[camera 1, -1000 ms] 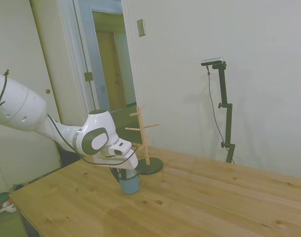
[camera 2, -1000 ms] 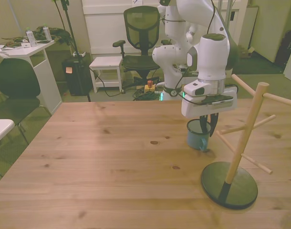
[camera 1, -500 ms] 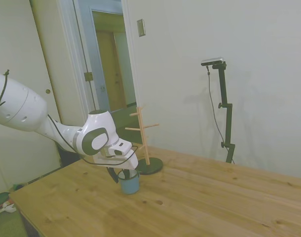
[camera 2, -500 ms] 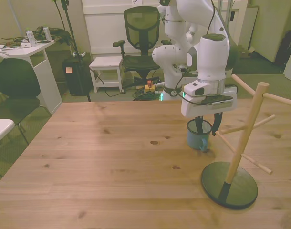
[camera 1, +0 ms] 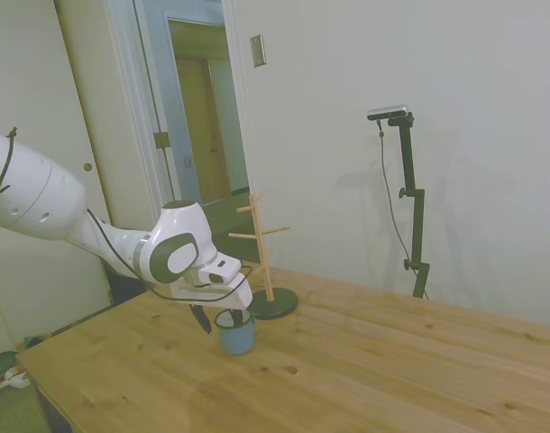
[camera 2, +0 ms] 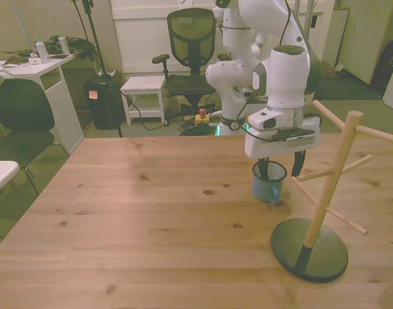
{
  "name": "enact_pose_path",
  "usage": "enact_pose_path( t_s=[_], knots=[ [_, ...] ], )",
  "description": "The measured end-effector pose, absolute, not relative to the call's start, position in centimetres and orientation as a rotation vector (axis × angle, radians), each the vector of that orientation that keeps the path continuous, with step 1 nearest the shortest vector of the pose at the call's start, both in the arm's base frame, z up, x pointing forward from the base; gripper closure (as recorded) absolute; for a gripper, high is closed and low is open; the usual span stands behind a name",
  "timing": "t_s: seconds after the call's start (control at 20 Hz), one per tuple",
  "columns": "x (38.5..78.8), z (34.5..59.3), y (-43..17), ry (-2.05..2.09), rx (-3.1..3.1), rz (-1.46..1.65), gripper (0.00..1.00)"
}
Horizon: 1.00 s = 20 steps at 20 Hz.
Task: Unload the mug
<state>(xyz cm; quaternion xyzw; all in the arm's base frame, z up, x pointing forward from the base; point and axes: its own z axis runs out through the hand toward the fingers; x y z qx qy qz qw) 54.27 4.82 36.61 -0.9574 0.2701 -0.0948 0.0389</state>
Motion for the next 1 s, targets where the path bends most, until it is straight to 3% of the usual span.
enact_pose_path(
  t_s=[0.3,0.7,1.0],
  knots=[
    [53.8,38.1,5.2,0.813,-2.922,-0.323,0.00],
    [49.5,43.6,5.2,0.754,-2.873,-0.446,0.00],
    [47.7,45.8,5.0,0.744,-2.832,-0.565,0.00]
  ],
)
